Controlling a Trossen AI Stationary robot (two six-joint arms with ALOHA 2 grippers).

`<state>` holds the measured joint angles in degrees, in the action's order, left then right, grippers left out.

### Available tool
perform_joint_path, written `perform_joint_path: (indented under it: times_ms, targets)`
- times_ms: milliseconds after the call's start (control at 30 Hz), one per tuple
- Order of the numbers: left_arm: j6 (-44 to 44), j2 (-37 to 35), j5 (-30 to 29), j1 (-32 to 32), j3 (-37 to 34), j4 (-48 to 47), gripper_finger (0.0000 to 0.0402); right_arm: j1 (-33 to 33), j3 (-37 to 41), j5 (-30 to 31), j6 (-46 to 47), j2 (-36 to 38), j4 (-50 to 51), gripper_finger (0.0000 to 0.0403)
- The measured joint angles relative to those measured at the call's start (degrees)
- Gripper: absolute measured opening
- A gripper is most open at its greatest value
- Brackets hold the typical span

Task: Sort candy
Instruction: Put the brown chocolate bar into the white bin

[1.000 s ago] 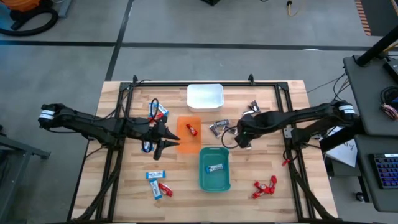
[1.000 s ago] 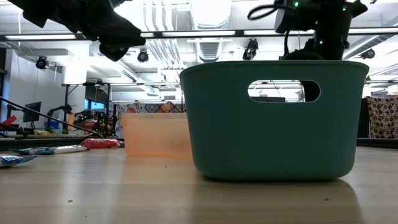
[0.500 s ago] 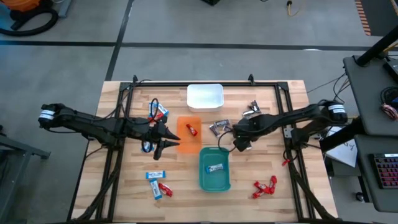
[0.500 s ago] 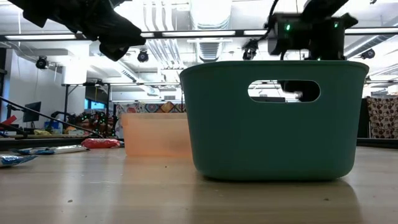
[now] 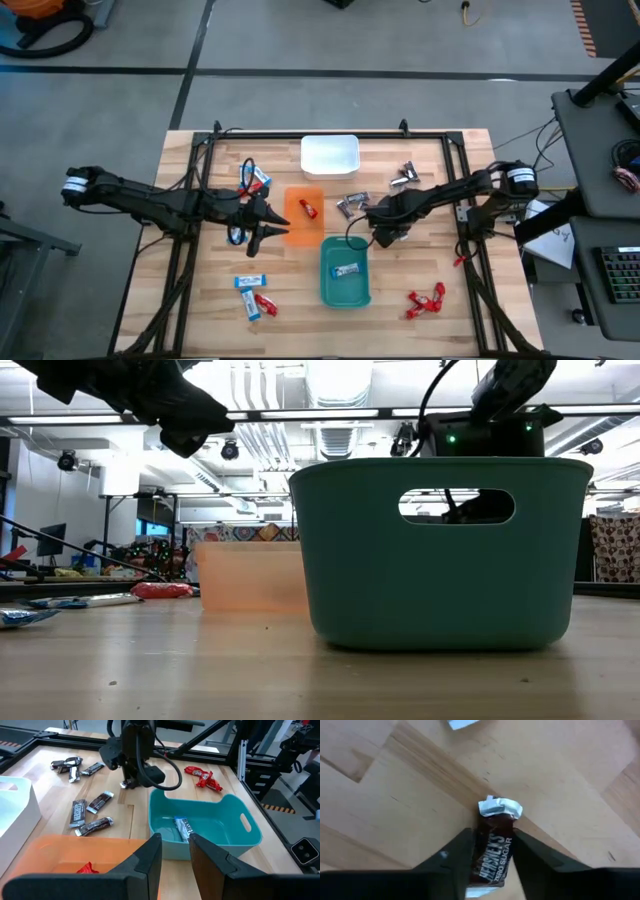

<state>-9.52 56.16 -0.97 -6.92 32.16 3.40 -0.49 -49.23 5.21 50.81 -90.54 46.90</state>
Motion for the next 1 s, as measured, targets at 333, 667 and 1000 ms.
perform_joint_path:
  times_ms: [333,667,1000]
  targets:
    - [0.0,0.0,-0.04,0.0,0.04,0.0,0.0084,-0.04,0.19,0.62,-0.65,0.68,-0.25,0.002]
    - [0.0,0.0,-0.07,0.0,0.06,-0.02,0.0084,-1.64,-3.34,2.59,-5.7,9.75,2.78,0.0018]
    - [-0.01,-0.01,-0.9,-0.01,5.68,-7.63,0.0084,-7.28,-8.52,7.6,-21.63,19.39,-8.81,0.0017]
